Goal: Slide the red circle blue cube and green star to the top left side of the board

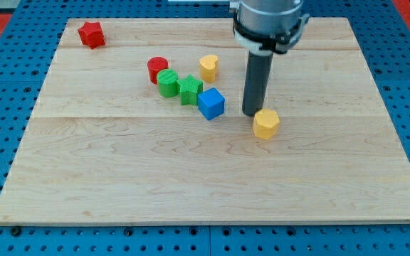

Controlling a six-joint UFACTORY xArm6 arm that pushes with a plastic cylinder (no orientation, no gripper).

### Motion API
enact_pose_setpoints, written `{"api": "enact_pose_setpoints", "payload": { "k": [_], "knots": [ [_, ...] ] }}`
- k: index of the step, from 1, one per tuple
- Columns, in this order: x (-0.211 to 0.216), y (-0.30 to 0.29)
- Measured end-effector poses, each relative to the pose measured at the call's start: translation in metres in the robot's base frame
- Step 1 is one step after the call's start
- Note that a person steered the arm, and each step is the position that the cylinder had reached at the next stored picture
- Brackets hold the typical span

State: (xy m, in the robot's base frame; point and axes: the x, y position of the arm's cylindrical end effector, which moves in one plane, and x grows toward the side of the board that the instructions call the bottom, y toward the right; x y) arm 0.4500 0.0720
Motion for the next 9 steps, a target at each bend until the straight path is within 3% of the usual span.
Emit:
{"api": "enact_pose_setpoints", "payload": {
  "k": [1, 2, 3, 5, 6, 9],
  "knots": [
    [0.003, -0.042],
    [-0.024, -0.130],
    [-0.055, -0.145],
    [0.003, -0.112],
    [-0.013, -0.063],
    [-0.144, -0.227]
  ]
}}
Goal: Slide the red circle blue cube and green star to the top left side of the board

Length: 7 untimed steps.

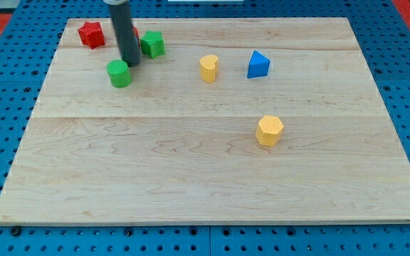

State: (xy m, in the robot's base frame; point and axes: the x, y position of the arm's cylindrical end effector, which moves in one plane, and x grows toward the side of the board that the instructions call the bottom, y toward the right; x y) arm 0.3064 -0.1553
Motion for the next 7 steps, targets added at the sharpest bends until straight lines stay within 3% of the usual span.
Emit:
{"api": "enact_pose_setpoints", "payload": {
  "k": [1, 3, 4, 5, 7],
  "knots": [
    [0.020, 0.027],
    [-0.017, 0.100],
    [-0.030, 0.060],
    [-0.033, 0.086],
    [-0.020, 0.333]
  ]
}}
